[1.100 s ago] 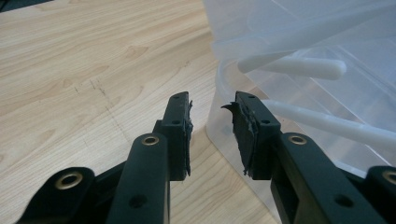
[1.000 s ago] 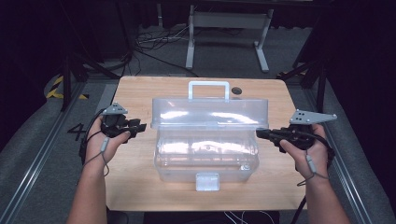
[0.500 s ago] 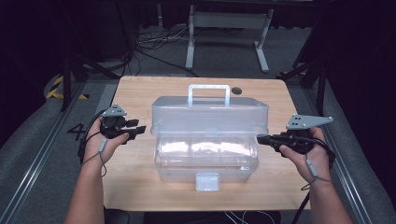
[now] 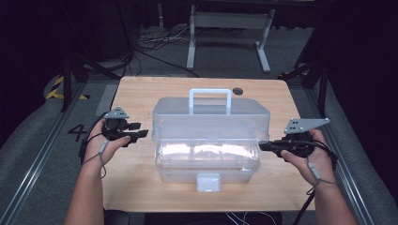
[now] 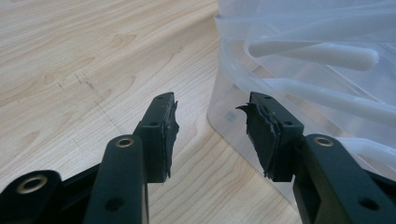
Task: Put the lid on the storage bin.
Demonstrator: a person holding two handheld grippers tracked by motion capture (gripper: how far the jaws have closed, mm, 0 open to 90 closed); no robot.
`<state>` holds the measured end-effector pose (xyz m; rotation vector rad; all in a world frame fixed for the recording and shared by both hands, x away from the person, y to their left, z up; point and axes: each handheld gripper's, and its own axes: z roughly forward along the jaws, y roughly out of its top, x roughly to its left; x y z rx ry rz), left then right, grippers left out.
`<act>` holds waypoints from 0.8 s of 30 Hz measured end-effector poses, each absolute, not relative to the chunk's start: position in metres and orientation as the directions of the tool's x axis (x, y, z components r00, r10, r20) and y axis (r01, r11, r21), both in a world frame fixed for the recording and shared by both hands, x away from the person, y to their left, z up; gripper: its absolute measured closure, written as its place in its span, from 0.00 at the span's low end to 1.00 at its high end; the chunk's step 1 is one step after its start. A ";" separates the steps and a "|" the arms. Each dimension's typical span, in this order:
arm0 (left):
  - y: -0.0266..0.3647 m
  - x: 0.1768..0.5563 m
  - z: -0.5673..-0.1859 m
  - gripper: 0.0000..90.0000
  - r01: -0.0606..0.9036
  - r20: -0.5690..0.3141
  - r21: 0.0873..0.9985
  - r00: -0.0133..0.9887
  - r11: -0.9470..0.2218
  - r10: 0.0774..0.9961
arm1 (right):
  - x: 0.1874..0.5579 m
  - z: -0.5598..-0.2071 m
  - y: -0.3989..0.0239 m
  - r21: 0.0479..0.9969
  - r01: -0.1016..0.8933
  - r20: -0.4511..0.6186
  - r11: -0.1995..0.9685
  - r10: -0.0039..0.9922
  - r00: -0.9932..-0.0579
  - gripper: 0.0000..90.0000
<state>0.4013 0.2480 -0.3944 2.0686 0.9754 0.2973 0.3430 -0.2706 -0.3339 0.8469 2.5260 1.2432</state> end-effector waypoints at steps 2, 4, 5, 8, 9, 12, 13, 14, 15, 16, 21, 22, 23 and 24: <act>0.248 0.401 -0.395 0.58 0.541 -0.121 0.753 0.673 -0.374 0.730 | 0.343 -0.334 -0.270 0.772 0.409 0.072 0.487 0.573 -0.817 1.00; 0.248 0.402 -0.396 0.58 0.538 -0.117 0.753 0.677 -0.379 0.727 | 0.343 -0.335 -0.270 0.760 0.415 0.075 0.501 0.567 -0.821 1.00; 0.248 0.402 -0.396 0.58 0.540 -0.119 0.750 0.679 -0.383 0.724 | 0.343 -0.335 -0.270 0.754 0.416 0.074 0.509 0.563 -0.823 1.00; 0.247 0.402 -0.397 0.58 0.542 -0.120 0.748 0.679 -0.384 0.724 | 0.342 -0.336 -0.270 0.742 0.422 0.076 0.521 0.560 -0.825 1.00; 0.247 0.402 -0.398 0.58 0.543 -0.122 0.747 0.678 -0.382 0.725 | 0.342 -0.336 -0.269 0.740 0.420 0.074 0.525 0.558 -0.827 1.00; 0.248 0.402 -0.398 0.58 0.551 -0.130 0.744 0.674 -0.378 0.727 | 0.342 -0.336 -0.269 0.731 0.423 0.072 0.535 0.557 -0.828 1.00; 0.248 0.402 -0.398 0.58 0.550 -0.129 0.745 0.674 -0.378 0.727 | 0.342 -0.336 -0.269 0.729 0.424 0.071 0.538 0.556 -0.828 1.00; 0.248 0.402 -0.399 0.58 0.552 -0.132 0.744 0.674 -0.377 0.727 | 0.342 -0.336 -0.269 0.726 0.425 0.070 0.541 0.556 -0.828 1.00; 0.248 0.403 -0.399 0.58 0.548 -0.126 0.744 0.677 -0.382 0.725 | 0.342 -0.336 -0.269 0.723 0.428 0.071 0.543 0.557 -0.827 1.00; 0.248 0.403 -0.400 0.58 0.549 -0.124 0.742 0.675 -0.384 0.727 | 0.342 -0.337 -0.269 0.720 0.430 0.071 0.546 0.557 -0.827 1.00; 0.248 0.403 -0.401 0.58 0.557 -0.131 0.736 0.675 -0.385 0.726 | 0.342 -0.337 -0.269 0.705 0.432 0.070 0.563 0.550 -0.832 1.00; 0.248 0.403 -0.401 0.58 0.557 -0.131 0.736 0.675 -0.385 0.726 | 0.342 -0.338 -0.269 0.700 0.436 0.073 0.566 0.550 -0.832 1.00; 0.248 0.403 -0.401 0.58 0.557 -0.131 0.735 0.675 -0.386 0.726 | 0.342 -0.338 -0.268 0.697 0.435 0.072 0.570 0.548 -0.833 1.00; 0.248 0.403 -0.402 0.58 0.558 -0.131 0.735 0.674 -0.385 0.727 | 0.342 -0.338 -0.268 0.693 0.436 0.071 0.574 0.547 -0.834 1.00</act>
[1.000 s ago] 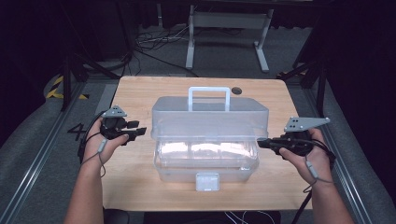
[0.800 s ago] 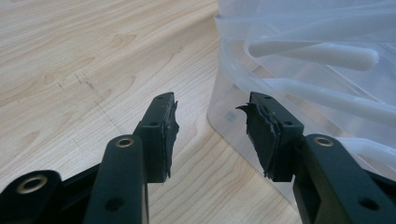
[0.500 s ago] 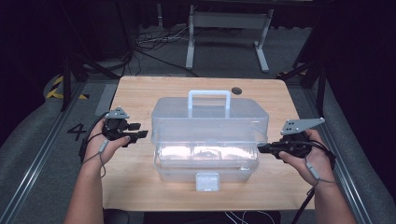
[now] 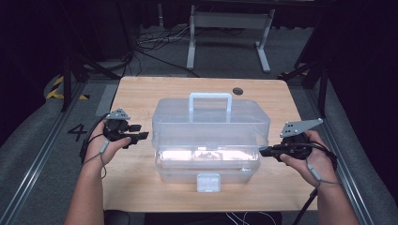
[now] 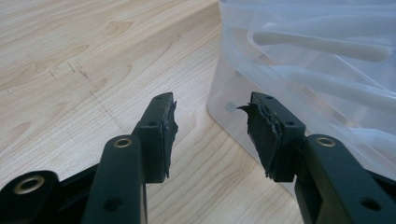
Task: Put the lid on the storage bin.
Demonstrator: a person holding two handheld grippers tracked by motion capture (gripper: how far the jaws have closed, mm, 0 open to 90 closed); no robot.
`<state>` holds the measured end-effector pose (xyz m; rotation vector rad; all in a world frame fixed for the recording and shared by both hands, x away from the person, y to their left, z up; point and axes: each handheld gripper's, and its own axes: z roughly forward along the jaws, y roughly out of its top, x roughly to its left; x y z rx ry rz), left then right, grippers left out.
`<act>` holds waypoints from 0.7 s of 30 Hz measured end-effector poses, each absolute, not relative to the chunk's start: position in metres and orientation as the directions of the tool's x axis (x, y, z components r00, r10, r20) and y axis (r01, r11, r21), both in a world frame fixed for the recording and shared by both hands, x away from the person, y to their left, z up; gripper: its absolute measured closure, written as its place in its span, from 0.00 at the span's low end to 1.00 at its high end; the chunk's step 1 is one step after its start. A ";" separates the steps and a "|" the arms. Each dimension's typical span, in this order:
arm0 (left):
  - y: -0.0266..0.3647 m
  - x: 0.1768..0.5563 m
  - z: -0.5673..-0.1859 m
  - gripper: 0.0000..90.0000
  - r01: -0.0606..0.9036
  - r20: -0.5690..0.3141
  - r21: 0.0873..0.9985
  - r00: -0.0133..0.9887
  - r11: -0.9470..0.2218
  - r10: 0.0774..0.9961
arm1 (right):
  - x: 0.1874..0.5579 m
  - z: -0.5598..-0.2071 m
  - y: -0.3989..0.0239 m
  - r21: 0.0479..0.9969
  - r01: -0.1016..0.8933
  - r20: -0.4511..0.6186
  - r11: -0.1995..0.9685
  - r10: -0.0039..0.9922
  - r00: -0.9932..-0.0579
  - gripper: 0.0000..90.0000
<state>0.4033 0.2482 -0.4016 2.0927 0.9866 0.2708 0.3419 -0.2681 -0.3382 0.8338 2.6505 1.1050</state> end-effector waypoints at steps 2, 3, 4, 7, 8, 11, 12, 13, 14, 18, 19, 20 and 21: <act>0.248 0.404 -0.402 0.58 0.560 -0.133 0.734 0.674 -0.385 0.727 | 0.342 -0.339 -0.268 0.685 0.440 0.073 0.580 0.547 -0.834 1.00; 0.249 0.404 -0.402 0.58 0.560 -0.132 0.733 0.674 -0.386 0.727 | 0.342 -0.339 -0.267 0.681 0.439 0.072 0.586 0.544 -0.836 1.00; 0.249 0.404 -0.403 0.58 0.561 -0.133 0.732 0.674 -0.386 0.727 | 0.342 -0.339 -0.267 0.678 0.438 0.069 0.590 0.543 -0.837 1.00; 0.249 0.404 -0.403 0.58 0.566 -0.138 0.730 0.672 -0.384 0.728 | 0.342 -0.340 -0.267 0.668 0.442 0.069 0.599 0.542 -0.838 1.00; 0.249 0.404 -0.403 0.57 0.567 -0.137 0.728 0.672 -0.386 0.728 | 0.342 -0.340 -0.268 0.666 0.441 0.065 0.602 0.542 -0.838 1.00; 0.249 0.404 -0.403 0.57 0.567 -0.138 0.729 0.671 -0.384 0.729 | 0.342 -0.341 -0.268 0.659 0.444 0.065 0.607 0.542 -0.838 1.00; 0.249 0.404 -0.403 0.57 0.567 -0.138 0.729 0.671 -0.384 0.729 | 0.342 -0.341 -0.268 0.657 0.445 0.064 0.609 0.542 -0.838 1.00; 0.250 0.404 -0.404 0.57 0.566 -0.136 0.729 0.671 -0.385 0.729 | 0.342 -0.341 -0.268 0.656 0.443 0.063 0.611 0.541 -0.838 1.00; 0.250 0.405 -0.404 0.57 0.565 -0.133 0.729 0.672 -0.388 0.728 | 0.342 -0.341 -0.267 0.654 0.444 0.061 0.612 0.542 -0.838 1.00; 0.250 0.404 -0.404 0.57 0.569 -0.136 0.724 0.672 -0.390 0.727 | 0.342 -0.341 -0.268 0.646 0.442 0.051 0.622 0.543 -0.838 1.00; 0.250 0.404 -0.404 0.57 0.568 -0.136 0.725 0.673 -0.390 0.727 | 0.342 -0.341 -0.268 0.643 0.444 0.052 0.624 0.542 -0.839 1.00; 0.250 0.404 -0.404 0.57 0.567 -0.136 0.726 0.673 -0.389 0.727 | 0.341 -0.341 -0.268 0.641 0.444 0.051 0.626 0.542 -0.839 1.00; 0.250 0.404 -0.404 0.57 0.569 -0.140 0.727 0.670 -0.384 0.729 | 0.341 -0.341 -0.269 0.639 0.444 0.048 0.628 0.543 -0.838 1.00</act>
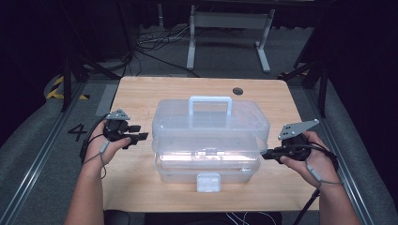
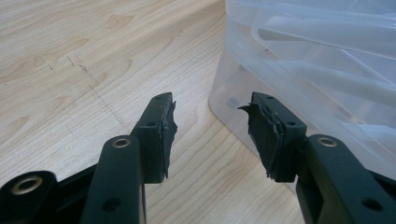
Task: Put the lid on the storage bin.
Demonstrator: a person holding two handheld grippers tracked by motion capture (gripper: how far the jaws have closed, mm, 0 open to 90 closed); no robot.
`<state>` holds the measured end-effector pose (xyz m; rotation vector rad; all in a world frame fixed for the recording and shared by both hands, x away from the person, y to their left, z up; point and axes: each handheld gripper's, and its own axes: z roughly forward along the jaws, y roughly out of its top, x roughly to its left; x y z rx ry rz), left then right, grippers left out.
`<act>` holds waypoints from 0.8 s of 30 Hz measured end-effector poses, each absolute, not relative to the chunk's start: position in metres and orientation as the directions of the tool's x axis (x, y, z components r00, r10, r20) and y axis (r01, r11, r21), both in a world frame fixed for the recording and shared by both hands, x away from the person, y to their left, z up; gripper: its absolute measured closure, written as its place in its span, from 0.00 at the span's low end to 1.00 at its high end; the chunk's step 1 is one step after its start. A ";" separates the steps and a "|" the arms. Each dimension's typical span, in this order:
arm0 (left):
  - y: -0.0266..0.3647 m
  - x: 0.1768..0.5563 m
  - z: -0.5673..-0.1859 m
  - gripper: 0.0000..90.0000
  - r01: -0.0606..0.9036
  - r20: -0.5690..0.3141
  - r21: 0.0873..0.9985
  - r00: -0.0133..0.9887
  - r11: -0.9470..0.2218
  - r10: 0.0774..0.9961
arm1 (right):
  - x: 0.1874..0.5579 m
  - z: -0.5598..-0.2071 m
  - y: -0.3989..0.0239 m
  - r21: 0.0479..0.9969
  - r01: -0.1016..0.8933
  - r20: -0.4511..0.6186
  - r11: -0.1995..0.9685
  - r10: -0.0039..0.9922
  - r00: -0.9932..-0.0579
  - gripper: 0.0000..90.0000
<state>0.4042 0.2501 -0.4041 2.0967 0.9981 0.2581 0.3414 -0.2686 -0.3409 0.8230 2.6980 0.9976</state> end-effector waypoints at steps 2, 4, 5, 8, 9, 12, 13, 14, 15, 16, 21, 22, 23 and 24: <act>0.250 0.404 -0.405 0.57 0.571 -0.138 0.727 0.666 -0.382 0.733 | 0.341 -0.341 -0.269 0.631 0.442 0.044 0.637 0.540 -0.840 1.00; 0.251 0.405 -0.405 0.57 0.571 -0.135 0.723 0.669 -0.390 0.731 | 0.341 -0.342 -0.268 0.625 0.442 0.043 0.643 0.537 -0.843 1.00; 0.250 0.405 -0.406 0.57 0.577 -0.142 0.721 0.666 -0.385 0.732 | 0.341 -0.342 -0.268 0.623 0.442 0.043 0.645 0.536 -0.843 1.00; 0.250 0.405 -0.407 0.57 0.581 -0.145 0.717 0.665 -0.385 0.733 | 0.341 -0.342 -0.267 0.617 0.441 0.040 0.652 0.533 -0.845 1.00; 0.250 0.405 -0.407 0.56 0.580 -0.143 0.717 0.666 -0.386 0.732 | 0.341 -0.343 -0.267 0.615 0.441 0.040 0.654 0.532 -0.846 1.00; 0.250 0.405 -0.408 0.56 0.581 -0.144 0.717 0.664 -0.385 0.734 | 0.341 -0.343 -0.266 0.606 0.437 0.035 0.664 0.527 -0.849 1.00; 0.250 0.405 -0.408 0.56 0.583 -0.145 0.715 0.664 -0.387 0.733 | 0.341 -0.344 -0.266 0.604 0.437 0.035 0.667 0.525 -0.850 1.00; 0.250 0.405 -0.408 0.56 0.583 -0.145 0.715 0.664 -0.387 0.733 | 0.341 -0.344 -0.266 0.604 0.437 0.035 0.667 0.525 -0.850 1.00; 0.250 0.406 -0.408 0.56 0.582 -0.144 0.714 0.666 -0.389 0.732 | 0.341 -0.344 -0.266 0.601 0.437 0.035 0.670 0.523 -0.851 1.00; 0.250 0.406 -0.408 0.56 0.583 -0.145 0.712 0.666 -0.390 0.732 | 0.341 -0.344 -0.266 0.597 0.435 0.035 0.674 0.519 -0.854 1.00; 0.250 0.406 -0.409 0.56 0.586 -0.148 0.709 0.667 -0.392 0.731 | 0.341 -0.346 -0.264 0.583 0.431 0.029 0.689 0.512 -0.859 1.00; 0.250 0.406 -0.409 0.56 0.587 -0.147 0.709 0.666 -0.392 0.731 | 0.341 -0.346 -0.264 0.581 0.431 0.027 0.691 0.512 -0.858 1.00; 0.250 0.406 -0.409 0.56 0.587 -0.147 0.709 0.667 -0.392 0.731 | 0.341 -0.346 -0.264 0.578 0.432 0.027 0.693 0.512 -0.858 1.00; 0.250 0.406 -0.409 0.56 0.587 -0.148 0.709 0.666 -0.392 0.731 | 0.341 -0.346 -0.264 0.576 0.432 0.028 0.694 0.511 -0.859 0.99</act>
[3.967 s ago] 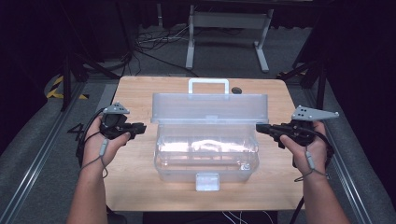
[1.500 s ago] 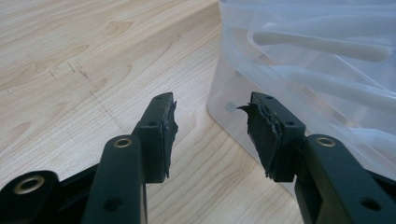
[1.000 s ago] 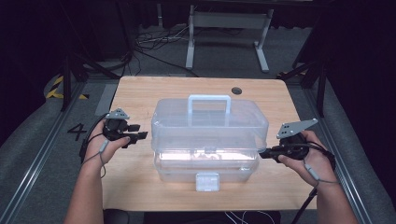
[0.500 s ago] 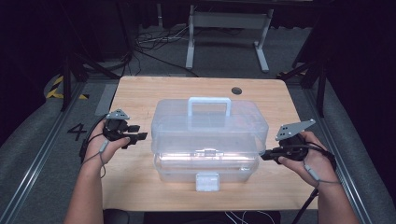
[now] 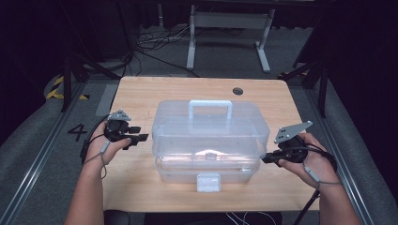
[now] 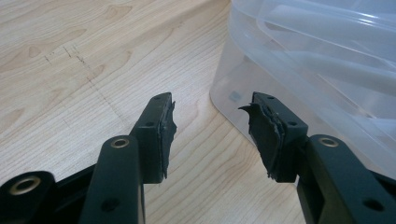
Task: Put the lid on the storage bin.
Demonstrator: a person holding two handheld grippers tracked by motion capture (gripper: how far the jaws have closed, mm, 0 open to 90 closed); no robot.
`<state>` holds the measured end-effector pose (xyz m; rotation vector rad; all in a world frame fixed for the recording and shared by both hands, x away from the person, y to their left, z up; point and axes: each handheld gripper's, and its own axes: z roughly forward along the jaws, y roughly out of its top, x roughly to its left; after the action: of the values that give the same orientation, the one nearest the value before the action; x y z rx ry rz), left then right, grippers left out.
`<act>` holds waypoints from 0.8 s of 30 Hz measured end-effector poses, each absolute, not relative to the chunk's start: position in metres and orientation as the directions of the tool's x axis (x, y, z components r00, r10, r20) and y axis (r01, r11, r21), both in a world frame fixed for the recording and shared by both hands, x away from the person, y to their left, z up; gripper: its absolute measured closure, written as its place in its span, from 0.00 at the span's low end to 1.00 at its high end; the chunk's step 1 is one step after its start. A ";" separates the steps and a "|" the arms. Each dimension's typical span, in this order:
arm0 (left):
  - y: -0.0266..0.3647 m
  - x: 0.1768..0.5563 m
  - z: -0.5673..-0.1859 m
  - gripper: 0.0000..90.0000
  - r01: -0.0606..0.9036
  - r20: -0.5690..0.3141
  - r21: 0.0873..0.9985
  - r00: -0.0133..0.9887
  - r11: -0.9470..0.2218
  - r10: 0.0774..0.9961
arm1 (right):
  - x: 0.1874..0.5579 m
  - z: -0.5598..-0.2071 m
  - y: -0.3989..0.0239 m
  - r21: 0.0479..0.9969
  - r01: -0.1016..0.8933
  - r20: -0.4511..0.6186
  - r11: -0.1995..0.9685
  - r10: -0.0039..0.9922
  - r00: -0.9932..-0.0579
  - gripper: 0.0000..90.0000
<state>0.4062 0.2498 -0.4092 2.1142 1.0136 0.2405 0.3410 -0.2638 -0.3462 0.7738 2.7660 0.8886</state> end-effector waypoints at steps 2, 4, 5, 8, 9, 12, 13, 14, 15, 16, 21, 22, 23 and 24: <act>0.250 0.407 -0.409 0.56 0.584 -0.143 0.710 0.666 -0.393 0.732 | 0.341 -0.347 -0.263 0.570 0.431 0.027 0.700 0.508 -0.861 0.99; 0.251 0.407 -0.410 0.56 0.585 -0.143 0.710 0.665 -0.392 0.733 | 0.341 -0.347 -0.263 0.564 0.431 0.027 0.704 0.506 -0.862 0.99; 0.251 0.407 -0.410 0.56 0.585 -0.143 0.710 0.665 -0.392 0.733 | 0.341 -0.348 -0.263 0.561 0.431 0.027 0.707 0.505 -0.863 0.99; 0.251 0.407 -0.410 0.56 0.586 -0.145 0.709 0.665 -0.392 0.733 | 0.341 -0.348 -0.262 0.556 0.431 0.030 0.711 0.501 -0.865 0.99; 0.251 0.407 -0.410 0.56 0.589 -0.148 0.707 0.664 -0.391 0.733 | 0.341 -0.349 -0.262 0.554 0.431 0.031 0.713 0.500 -0.866 0.99; 0.251 0.407 -0.411 0.56 0.594 -0.153 0.704 0.662 -0.389 0.734 | 0.341 -0.349 -0.262 0.543 0.434 0.034 0.719 0.497 -0.867 0.99; 0.251 0.407 -0.411 0.56 0.594 -0.153 0.704 0.662 -0.390 0.733 | 0.341 -0.350 -0.262 0.541 0.433 0.036 0.721 0.494 -0.869 0.99; 0.251 0.407 -0.412 0.56 0.594 -0.152 0.704 0.662 -0.390 0.734 | 0.341 -0.350 -0.262 0.539 0.433 0.036 0.723 0.494 -0.869 0.99; 0.251 0.407 -0.412 0.56 0.597 -0.156 0.702 0.660 -0.388 0.735 | 0.341 -0.350 -0.262 0.535 0.434 0.037 0.725 0.493 -0.869 0.99; 0.251 0.407 -0.412 0.56 0.598 -0.154 0.702 0.657 -0.387 0.738 | 0.341 -0.351 -0.262 0.533 0.431 0.037 0.728 0.489 -0.871 0.99; 0.252 0.408 -0.413 0.56 0.595 -0.149 0.703 0.659 -0.390 0.738 | 0.341 -0.353 -0.260 0.512 0.435 0.041 0.741 0.484 -0.874 0.99; 0.251 0.408 -0.413 0.56 0.601 -0.156 0.701 0.655 -0.384 0.739 | 0.341 -0.353 -0.260 0.509 0.435 0.041 0.743 0.484 -0.874 0.99; 0.251 0.408 -0.413 0.56 0.601 -0.157 0.701 0.655 -0.383 0.739 | 0.341 -0.354 -0.260 0.505 0.435 0.042 0.745 0.483 -0.875 0.99; 0.252 0.408 -0.414 0.56 0.599 -0.154 0.701 0.658 -0.387 0.737 | 0.341 -0.354 -0.259 0.502 0.436 0.044 0.747 0.482 -0.875 0.99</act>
<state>0.4085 0.2515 -0.4137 2.1144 1.0308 0.2338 0.3414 -0.2594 -0.3539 0.7509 2.8527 0.7861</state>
